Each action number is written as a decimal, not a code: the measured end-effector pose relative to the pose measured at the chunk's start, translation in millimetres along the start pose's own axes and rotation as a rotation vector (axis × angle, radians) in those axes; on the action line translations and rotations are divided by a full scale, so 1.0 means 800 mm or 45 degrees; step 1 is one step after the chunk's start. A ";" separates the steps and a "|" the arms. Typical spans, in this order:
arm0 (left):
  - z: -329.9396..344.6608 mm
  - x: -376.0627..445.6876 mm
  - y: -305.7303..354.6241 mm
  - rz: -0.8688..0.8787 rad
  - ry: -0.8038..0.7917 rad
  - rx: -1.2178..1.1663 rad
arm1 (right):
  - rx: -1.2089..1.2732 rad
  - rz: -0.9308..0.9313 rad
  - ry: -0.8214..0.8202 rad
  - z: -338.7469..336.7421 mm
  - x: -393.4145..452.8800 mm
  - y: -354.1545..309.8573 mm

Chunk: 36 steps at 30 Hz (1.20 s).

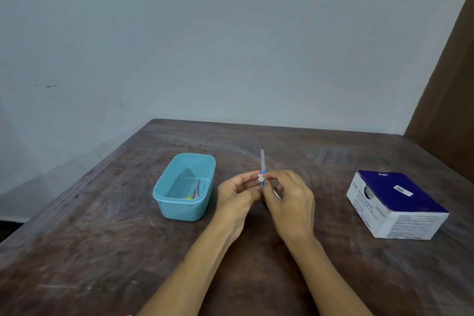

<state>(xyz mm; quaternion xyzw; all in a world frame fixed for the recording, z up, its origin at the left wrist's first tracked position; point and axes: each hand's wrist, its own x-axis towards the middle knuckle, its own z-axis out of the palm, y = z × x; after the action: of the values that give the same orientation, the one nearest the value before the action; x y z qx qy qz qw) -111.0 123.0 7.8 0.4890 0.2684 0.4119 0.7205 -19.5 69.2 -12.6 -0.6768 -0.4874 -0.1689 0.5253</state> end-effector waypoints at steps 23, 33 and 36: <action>0.003 -0.008 -0.001 0.029 -0.091 0.434 | 0.004 0.087 0.149 -0.006 0.003 0.002; 0.003 -0.011 0.001 -0.123 -0.280 0.399 | 0.027 0.210 0.217 -0.010 0.006 0.007; 0.001 -0.008 -0.002 -0.115 -0.198 0.377 | 0.037 0.239 0.143 -0.009 0.004 0.004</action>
<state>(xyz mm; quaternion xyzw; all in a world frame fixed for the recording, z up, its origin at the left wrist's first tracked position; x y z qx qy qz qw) -113.1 116.9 6.6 0.6076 0.2911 0.2962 0.6770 -13.2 64.9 -9.3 -0.7013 -0.3940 -0.1497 0.5750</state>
